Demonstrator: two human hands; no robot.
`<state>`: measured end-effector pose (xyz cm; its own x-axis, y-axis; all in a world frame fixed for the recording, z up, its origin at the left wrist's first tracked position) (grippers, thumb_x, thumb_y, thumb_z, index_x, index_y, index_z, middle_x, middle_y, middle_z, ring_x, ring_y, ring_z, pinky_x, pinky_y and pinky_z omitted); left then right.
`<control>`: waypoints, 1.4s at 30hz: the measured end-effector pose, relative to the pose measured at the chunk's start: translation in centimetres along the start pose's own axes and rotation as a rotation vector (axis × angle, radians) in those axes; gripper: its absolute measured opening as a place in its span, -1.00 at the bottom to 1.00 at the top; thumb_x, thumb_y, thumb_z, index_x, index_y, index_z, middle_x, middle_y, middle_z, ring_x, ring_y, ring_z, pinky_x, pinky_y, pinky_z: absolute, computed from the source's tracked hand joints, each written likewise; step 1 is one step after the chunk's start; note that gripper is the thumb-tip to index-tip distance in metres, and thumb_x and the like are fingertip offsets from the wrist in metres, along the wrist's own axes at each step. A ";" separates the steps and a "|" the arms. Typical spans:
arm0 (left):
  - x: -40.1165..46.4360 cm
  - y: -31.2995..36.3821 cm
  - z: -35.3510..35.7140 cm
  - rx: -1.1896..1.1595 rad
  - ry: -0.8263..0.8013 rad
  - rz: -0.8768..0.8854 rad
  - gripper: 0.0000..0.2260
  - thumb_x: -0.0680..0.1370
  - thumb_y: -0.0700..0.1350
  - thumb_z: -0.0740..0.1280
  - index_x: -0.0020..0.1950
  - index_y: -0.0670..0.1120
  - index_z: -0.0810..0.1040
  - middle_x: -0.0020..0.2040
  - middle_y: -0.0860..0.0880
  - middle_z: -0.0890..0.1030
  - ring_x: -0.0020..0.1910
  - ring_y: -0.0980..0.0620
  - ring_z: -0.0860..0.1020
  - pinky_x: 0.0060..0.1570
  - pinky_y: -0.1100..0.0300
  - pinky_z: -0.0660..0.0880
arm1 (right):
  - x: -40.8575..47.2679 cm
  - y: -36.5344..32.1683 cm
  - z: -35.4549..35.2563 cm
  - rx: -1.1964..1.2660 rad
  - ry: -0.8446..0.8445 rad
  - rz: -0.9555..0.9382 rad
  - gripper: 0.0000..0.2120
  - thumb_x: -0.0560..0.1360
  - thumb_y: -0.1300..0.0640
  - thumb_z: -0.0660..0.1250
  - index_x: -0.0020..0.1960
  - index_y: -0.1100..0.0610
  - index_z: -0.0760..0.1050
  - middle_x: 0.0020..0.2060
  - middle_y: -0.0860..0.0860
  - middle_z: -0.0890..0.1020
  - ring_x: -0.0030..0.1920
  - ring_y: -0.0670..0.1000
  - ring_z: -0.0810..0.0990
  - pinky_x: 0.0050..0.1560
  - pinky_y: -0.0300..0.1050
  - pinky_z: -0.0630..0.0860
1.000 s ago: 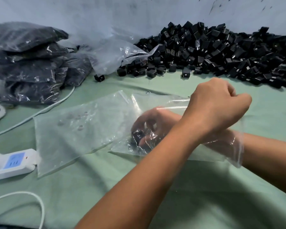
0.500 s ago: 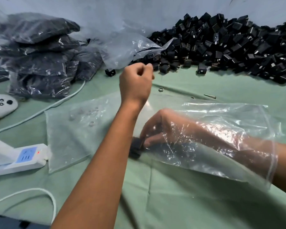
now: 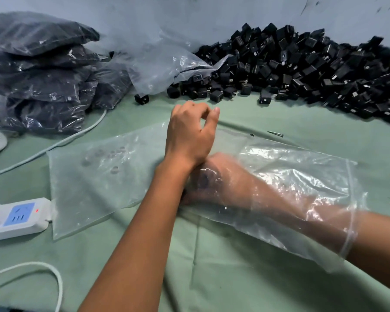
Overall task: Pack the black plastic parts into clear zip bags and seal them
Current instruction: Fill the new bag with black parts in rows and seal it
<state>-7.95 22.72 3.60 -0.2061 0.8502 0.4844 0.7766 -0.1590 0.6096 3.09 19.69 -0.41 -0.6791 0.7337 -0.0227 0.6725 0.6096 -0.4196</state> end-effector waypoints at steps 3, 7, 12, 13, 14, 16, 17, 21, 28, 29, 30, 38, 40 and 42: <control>0.1 0.4 -0.2 -0.063 0.020 -0.012 -0.68 0.68 0.02 0.25 -0.10 -0.14 0.65 -0.08 -0.08 0.64 0.03 -0.13 0.55 0.15 -0.03 0.44 | 1.5 -0.9 0.9 -0.227 -0.001 -0.022 -0.83 0.59 0.25 0.31 0.10 0.25 0.64 0.01 0.20 0.68 0.05 0.23 0.65 -0.10 -0.09 0.41; 0.1 0.1 -0.1 -0.062 -0.002 -0.014 -0.63 0.69 0.03 0.21 -0.11 -0.19 0.63 -0.09 -0.10 0.64 0.01 -0.13 0.55 0.14 -0.06 0.44 | 3.0 -0.7 1.2 -0.287 -0.025 -0.121 -0.86 0.54 0.10 0.42 0.05 0.12 0.66 -0.12 0.05 0.68 -0.14 0.10 0.64 -0.20 -0.13 0.39; -0.5 0.4 1.2 0.121 -0.046 0.055 -0.66 0.68 0.12 0.18 -0.02 -0.08 0.60 0.02 -0.09 0.58 0.12 -0.11 0.46 0.13 0.06 0.37 | 0.3 3.6 -1.1 0.488 -0.364 -0.181 -0.77 0.49 -0.07 0.53 0.13 -0.10 0.66 -0.01 -0.18 0.74 -0.01 -0.14 0.73 -0.09 -0.31 0.61; -0.9 0.5 1.9 0.190 -0.081 0.080 -0.66 0.68 0.15 0.18 0.04 -0.06 0.60 0.06 -0.08 0.56 0.15 -0.10 0.42 0.14 0.07 0.37 | -0.6 5.0 -1.6 0.567 -0.417 -0.190 -0.74 0.55 0.03 0.49 0.23 -0.05 0.64 0.10 -0.11 0.73 0.11 -0.07 0.72 0.05 -0.23 0.64; -1.1 0.5 2.6 0.243 -0.128 0.089 -0.65 0.67 0.17 0.17 0.10 -0.04 0.60 0.12 -0.07 0.55 0.20 -0.09 0.40 0.18 0.04 0.39 | -1.5 6.7 -2.1 0.640 -0.465 -0.206 -0.72 0.60 0.15 0.44 0.30 0.05 0.61 0.19 0.00 0.71 0.22 0.05 0.68 0.21 -0.05 0.62; -1.7 -0.1 4.0 0.316 -0.246 0.048 -0.61 0.68 0.22 0.13 0.24 0.00 0.57 0.30 -0.05 0.51 0.33 -0.09 0.35 0.30 -0.05 0.40 | -3.4 10.4 -3.3 0.824 -0.532 -0.165 -0.68 0.64 0.35 0.31 0.38 0.26 0.53 0.32 0.25 0.61 0.37 0.29 0.55 0.42 0.31 0.43; -1.9 -0.6 4.5 0.340 -0.306 0.009 -0.59 0.68 0.24 0.10 0.33 0.03 0.54 0.41 -0.03 0.47 0.41 -0.09 0.30 0.36 -0.08 0.36 | -4.5 12.1 -4.2 0.872 -0.557 -0.134 -0.67 0.65 0.37 0.26 0.40 0.31 0.49 0.36 0.30 0.56 0.41 0.34 0.50 0.46 0.34 0.37; -2.7 -2.1 5.4 0.444 -0.412 -0.092 -0.49 0.67 0.30 0.01 0.53 0.10 0.36 0.59 -0.02 0.29 0.53 -0.14 0.17 0.47 -0.14 0.22 | -8.7 18.7 -8.9 0.788 -0.570 0.070 -0.70 0.60 0.14 0.42 0.28 0.25 0.61 0.24 0.29 0.65 0.25 0.27 0.64 0.24 0.03 0.60; -2.5 -3.2 4.6 0.542 -0.390 -0.266 -0.42 0.65 0.31 0.08 0.62 0.10 0.23 0.67 -0.07 0.11 0.64 -0.21 -0.02 0.60 -0.17 -0.05 | -3.1 24.4 -15.8 0.244 0.438 0.611 -0.93 0.57 0.28 0.39 -0.03 0.21 0.66 -0.24 0.13 0.72 -0.39 0.02 0.59 -0.42 -0.17 0.50; -2.5 -3.3 4.4 0.564 -0.375 -0.282 -0.41 0.64 0.32 0.11 0.61 0.10 0.24 0.67 -0.08 0.11 0.64 -0.22 -0.03 0.60 -0.18 -0.08 | -1.0 23.4 -15.6 0.209 0.513 0.561 -0.89 0.56 0.28 0.35 -0.05 0.18 0.66 -0.21 0.12 0.73 -0.33 0.03 0.62 -0.38 -0.15 0.52; -2.4 -3.5 4.3 0.586 -0.356 -0.299 -0.41 0.63 0.32 0.13 0.60 0.09 0.27 0.67 -0.09 0.11 0.64 -0.23 -0.03 0.60 -0.19 -0.11 | 1.3 22.5 -15.2 0.142 0.516 0.493 -0.87 0.56 0.27 0.34 -0.04 0.15 0.66 -0.14 0.11 0.73 -0.23 0.07 0.67 -0.28 -0.09 0.58; -2.2 -3.9 3.6 0.611 -0.280 -0.334 -0.45 0.61 0.28 0.22 0.52 0.03 0.39 0.66 -0.15 0.10 0.64 -0.24 -0.05 0.59 -0.21 -0.16 | 11.6 21.6 -10.4 -0.427 -0.049 0.234 -0.13 0.50 0.54 0.04 0.67 -0.11 0.07 0.68 0.00 -0.12 0.66 0.16 -0.15 0.58 0.22 0.15; -2.3 -4.0 3.8 0.592 -0.292 -0.342 -0.44 0.61 0.27 0.21 0.53 0.02 0.38 0.66 -0.16 0.10 0.64 -0.24 -0.05 0.59 -0.20 -0.16 | 12.2 21.6 -9.7 -0.467 -0.096 0.203 -0.24 0.54 0.50 0.07 0.64 -0.03 0.20 0.66 0.11 0.03 0.65 0.22 -0.03 0.59 0.24 0.13; -2.3 -4.1 3.9 0.586 -0.295 -0.352 -0.44 0.62 0.27 0.20 0.54 0.01 0.37 0.66 -0.17 0.10 0.64 -0.24 -0.05 0.58 -0.20 -0.15 | 11.7 21.3 -10.2 -0.470 -0.010 0.182 -0.44 0.56 0.42 0.19 0.52 0.11 0.39 0.49 0.22 0.33 0.48 0.31 0.30 0.48 0.16 0.30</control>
<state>-8.28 23.35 -2.47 -0.3972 0.9139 0.0834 0.9013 0.3713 0.2232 12.49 44.27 -0.34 -0.5402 0.8389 -0.0672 0.8382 0.5434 0.0462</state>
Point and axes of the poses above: each hand's wrist, its own x-axis towards the middle knuckle, its own z-axis out of the palm, y = z × x, the point moved 5 cm from there along x, towards the middle knuckle
